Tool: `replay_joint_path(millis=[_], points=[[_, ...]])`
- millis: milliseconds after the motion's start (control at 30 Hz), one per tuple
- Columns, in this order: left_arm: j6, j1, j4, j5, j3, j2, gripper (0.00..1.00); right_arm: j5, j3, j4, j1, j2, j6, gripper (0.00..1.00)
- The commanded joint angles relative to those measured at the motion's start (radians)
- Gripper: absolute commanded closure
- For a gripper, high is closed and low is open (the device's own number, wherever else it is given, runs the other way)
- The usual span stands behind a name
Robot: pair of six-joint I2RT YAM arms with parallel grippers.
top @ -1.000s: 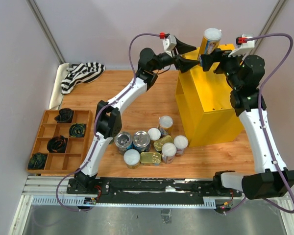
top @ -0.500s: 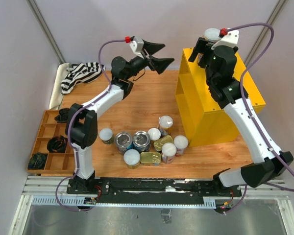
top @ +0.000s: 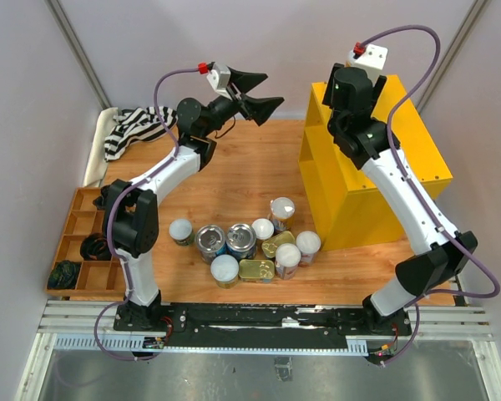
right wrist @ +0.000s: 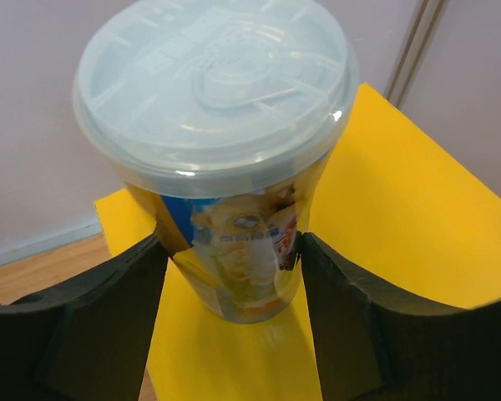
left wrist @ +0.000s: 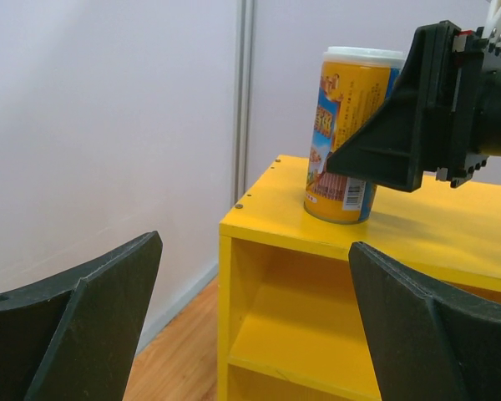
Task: Place and organize the canned foods onto the counter
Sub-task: Place the canned food on the counter.
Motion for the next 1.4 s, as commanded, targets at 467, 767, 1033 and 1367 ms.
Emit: replay_joint_path(millis=[467,767,1033,1367], points=[[0.082,0.02,-0.076,0.003,-0.073,-0.103,0.0,-0.42,-0.145,0.097,-0.265,-0.13,-0.069,0.61],[0.116,0.02,-0.125,-0.01,-0.083,-0.128,0.0,-0.488,-0.135,0.118,-0.348,-0.113,-0.102,0.6],[0.162,0.02,-0.176,-0.034,-0.106,-0.161,0.0,-0.497,-0.114,0.119,-0.39,-0.098,-0.112,0.6],[0.187,0.02,-0.212,-0.044,-0.114,-0.174,0.0,-0.503,-0.091,0.136,-0.421,-0.056,-0.125,0.6]])
